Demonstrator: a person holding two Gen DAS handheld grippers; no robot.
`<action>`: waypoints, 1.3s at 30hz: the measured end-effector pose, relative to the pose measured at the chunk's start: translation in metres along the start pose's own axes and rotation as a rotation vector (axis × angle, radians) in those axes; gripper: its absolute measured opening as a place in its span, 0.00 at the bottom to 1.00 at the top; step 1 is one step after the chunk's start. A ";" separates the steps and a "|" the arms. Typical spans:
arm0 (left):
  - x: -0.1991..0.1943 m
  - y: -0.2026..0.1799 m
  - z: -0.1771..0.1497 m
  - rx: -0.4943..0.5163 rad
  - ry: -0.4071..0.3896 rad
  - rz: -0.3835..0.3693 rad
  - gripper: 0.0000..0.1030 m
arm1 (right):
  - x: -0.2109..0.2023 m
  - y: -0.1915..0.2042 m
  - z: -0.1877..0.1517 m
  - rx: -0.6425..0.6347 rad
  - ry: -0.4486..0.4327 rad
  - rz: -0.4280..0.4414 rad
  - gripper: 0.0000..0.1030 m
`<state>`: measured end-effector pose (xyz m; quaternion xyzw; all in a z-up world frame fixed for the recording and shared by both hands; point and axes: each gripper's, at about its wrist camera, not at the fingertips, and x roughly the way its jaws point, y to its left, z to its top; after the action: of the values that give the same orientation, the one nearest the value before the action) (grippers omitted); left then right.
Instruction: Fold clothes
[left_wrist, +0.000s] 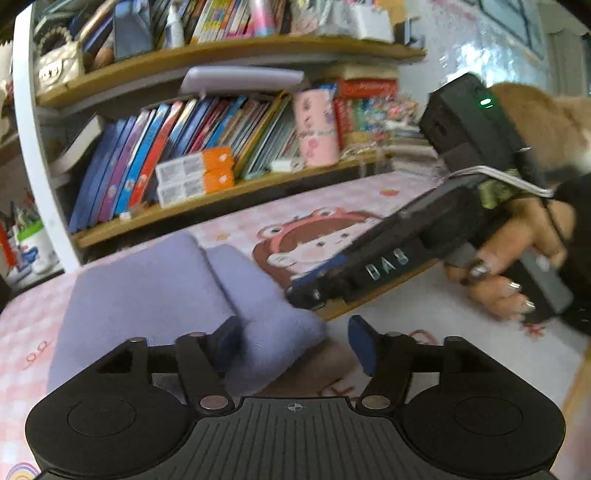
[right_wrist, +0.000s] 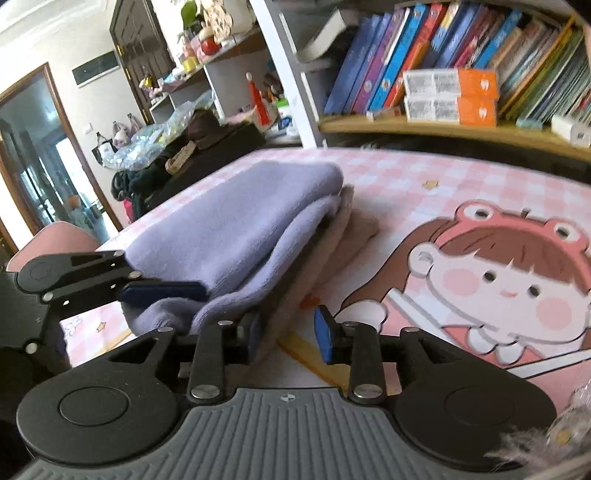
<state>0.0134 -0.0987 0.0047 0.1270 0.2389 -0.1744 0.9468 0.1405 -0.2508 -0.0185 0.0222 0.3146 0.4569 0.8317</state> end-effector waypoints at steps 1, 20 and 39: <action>-0.009 0.001 0.001 0.013 -0.025 -0.011 0.66 | -0.006 -0.004 0.001 0.023 -0.024 -0.005 0.36; -0.039 0.081 -0.039 -0.077 -0.078 0.042 0.80 | 0.030 0.033 0.027 0.336 -0.055 -0.011 0.61; -0.040 0.094 -0.049 -0.131 -0.118 -0.053 0.92 | 0.077 0.112 0.066 -0.272 -0.040 -0.450 0.20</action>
<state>-0.0029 0.0131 -0.0023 0.0479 0.1969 -0.1905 0.9606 0.1225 -0.1092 0.0319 -0.1512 0.2306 0.2982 0.9138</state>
